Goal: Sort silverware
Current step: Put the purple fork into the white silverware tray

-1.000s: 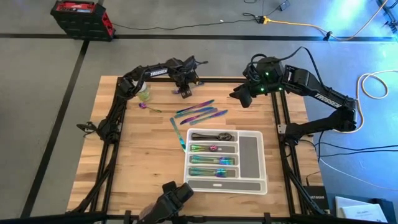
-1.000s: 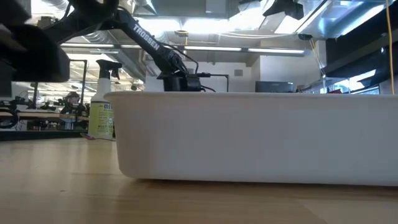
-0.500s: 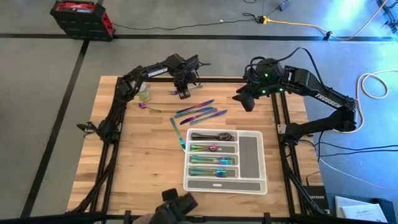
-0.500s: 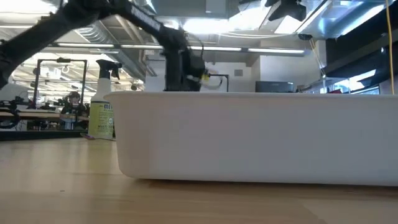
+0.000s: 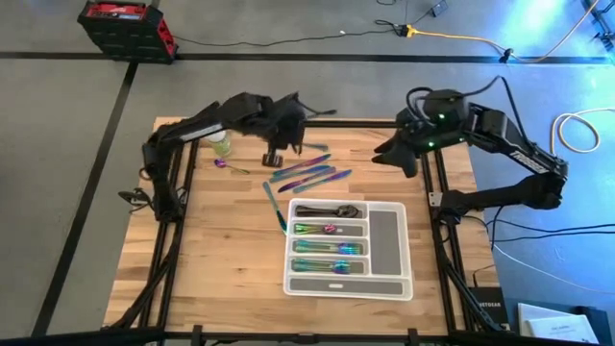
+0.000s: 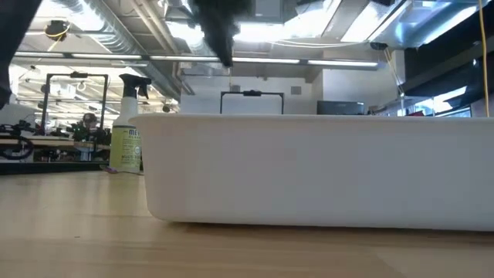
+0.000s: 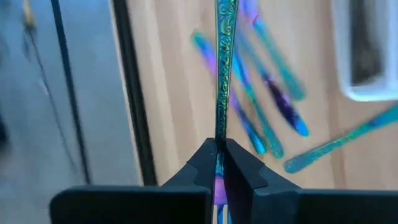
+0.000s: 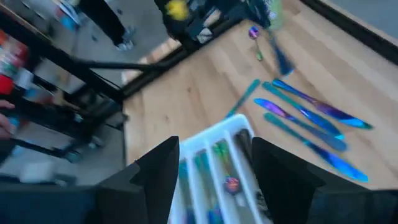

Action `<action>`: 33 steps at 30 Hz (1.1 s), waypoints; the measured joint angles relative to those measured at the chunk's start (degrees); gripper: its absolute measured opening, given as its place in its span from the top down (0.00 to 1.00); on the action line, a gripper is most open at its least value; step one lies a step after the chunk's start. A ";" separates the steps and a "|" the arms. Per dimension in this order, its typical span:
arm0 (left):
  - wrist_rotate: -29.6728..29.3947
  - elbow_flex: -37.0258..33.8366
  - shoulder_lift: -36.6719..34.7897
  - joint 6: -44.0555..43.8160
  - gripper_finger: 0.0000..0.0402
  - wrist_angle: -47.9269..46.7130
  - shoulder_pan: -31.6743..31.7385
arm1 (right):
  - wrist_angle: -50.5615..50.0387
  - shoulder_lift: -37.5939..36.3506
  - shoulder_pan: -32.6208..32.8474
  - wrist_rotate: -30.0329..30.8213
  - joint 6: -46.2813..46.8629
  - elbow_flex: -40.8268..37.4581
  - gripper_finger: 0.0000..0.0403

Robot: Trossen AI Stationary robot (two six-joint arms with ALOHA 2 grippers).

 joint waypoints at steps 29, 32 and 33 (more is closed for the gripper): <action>-16.29 -0.39 -0.56 18.60 1.00 17.64 -18.65 | 9.40 11.91 9.84 7.02 19.49 -2.56 0.54; -16.28 -0.39 -0.56 18.18 1.00 17.69 -18.82 | 9.42 14.84 9.82 6.09 18.64 -2.56 0.54; -16.29 -0.39 -0.56 17.91 1.00 17.68 -18.92 | 9.42 15.76 9.80 6.15 18.42 -2.59 0.54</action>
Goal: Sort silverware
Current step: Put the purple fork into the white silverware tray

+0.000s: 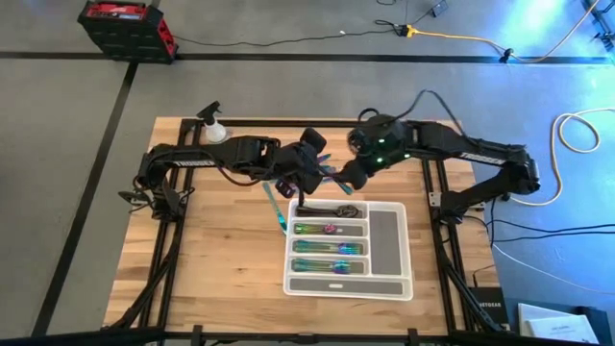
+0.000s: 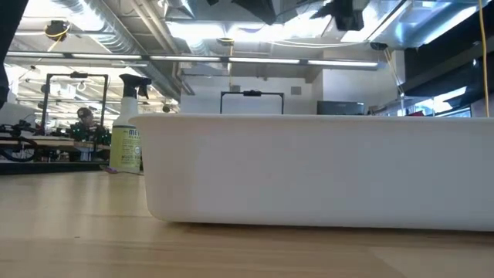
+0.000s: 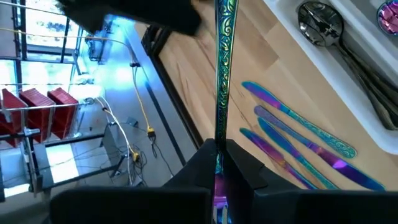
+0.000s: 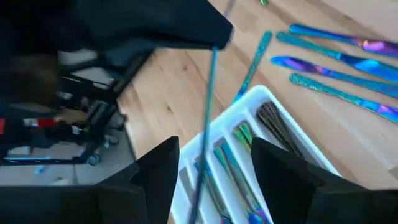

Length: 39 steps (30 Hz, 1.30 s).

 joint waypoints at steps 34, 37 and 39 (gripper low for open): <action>-0.53 -0.02 0.00 -4.58 1.00 -0.43 -0.74 | 6.73 2.82 0.02 1.64 0.84 0.01 0.78; -1.01 -0.02 0.00 -4.64 1.00 -0.43 -0.74 | 6.73 2.82 0.04 0.89 0.84 0.01 0.81; -1.03 -0.02 0.00 -5.05 1.00 -0.38 -0.74 | 6.73 2.82 0.04 0.91 0.84 0.01 0.83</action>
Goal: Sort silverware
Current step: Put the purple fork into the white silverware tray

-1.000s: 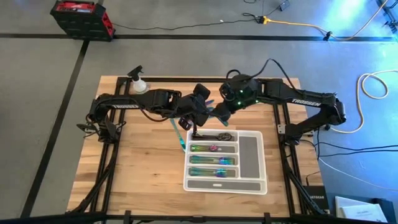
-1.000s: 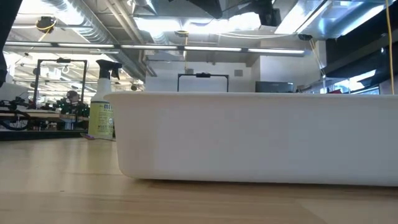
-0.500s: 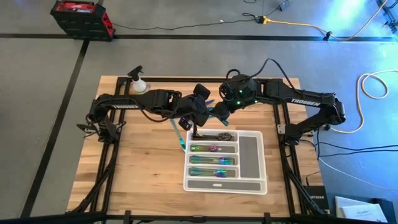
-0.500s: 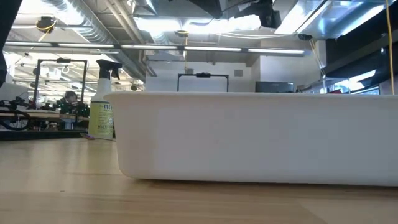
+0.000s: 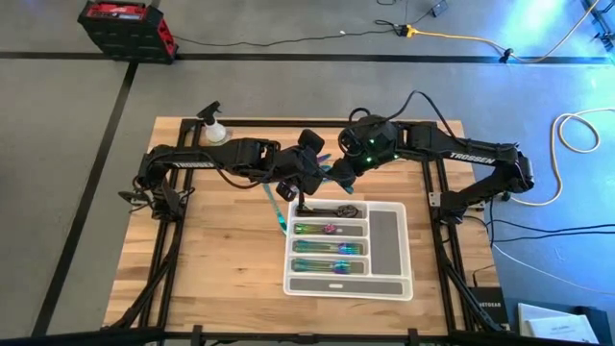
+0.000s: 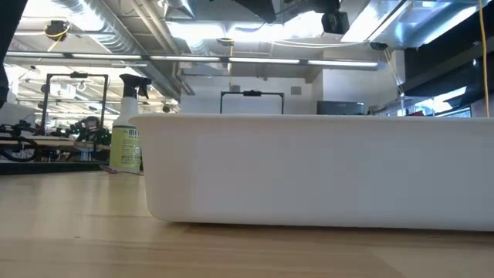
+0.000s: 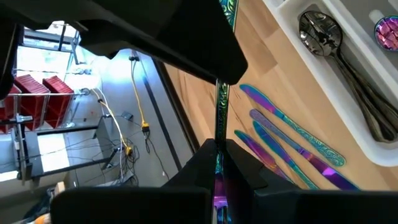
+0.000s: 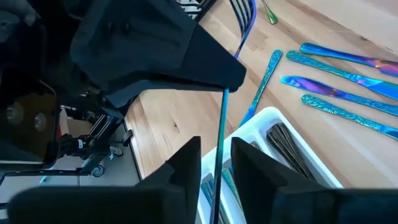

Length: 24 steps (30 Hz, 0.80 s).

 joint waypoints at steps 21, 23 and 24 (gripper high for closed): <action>-0.31 -0.01 0.00 -2.85 1.00 -0.08 0.01 | -0.11 0.00 -0.02 0.59 0.00 0.00 1.00; -0.23 -0.02 0.00 -2.72 0.99 0.06 0.02 | -0.11 0.00 -0.02 0.61 0.04 0.00 1.00; -0.07 -0.02 0.00 -2.14 0.99 0.30 0.00 | -0.11 0.00 -0.02 0.59 0.13 0.00 1.00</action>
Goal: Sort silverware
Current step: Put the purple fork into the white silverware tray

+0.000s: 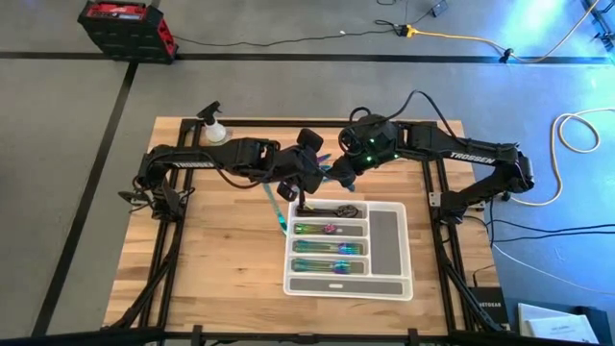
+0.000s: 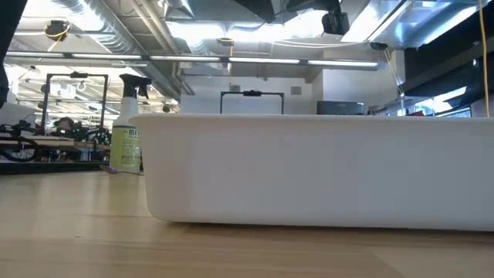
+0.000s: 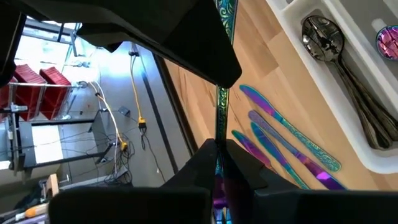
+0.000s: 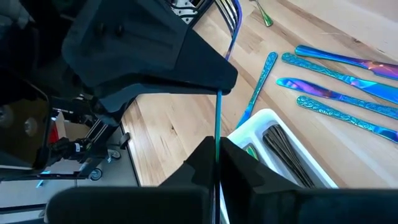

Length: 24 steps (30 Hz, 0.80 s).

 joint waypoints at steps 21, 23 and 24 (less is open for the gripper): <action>-0.04 -0.02 -0.01 -7.17 0.66 9.18 -0.57 | -9.40 -5.16 -5.31 9.16 -0.52 0.04 1.00; -0.57 -0.02 -0.02 -7.16 0.64 10.48 -0.73 | -10.68 -5.47 -6.28 8.86 -1.33 0.04 1.00; -0.68 -0.02 -0.02 -7.17 0.63 10.77 -0.77 | -11.22 -5.77 -6.54 8.88 -1.41 0.03 1.00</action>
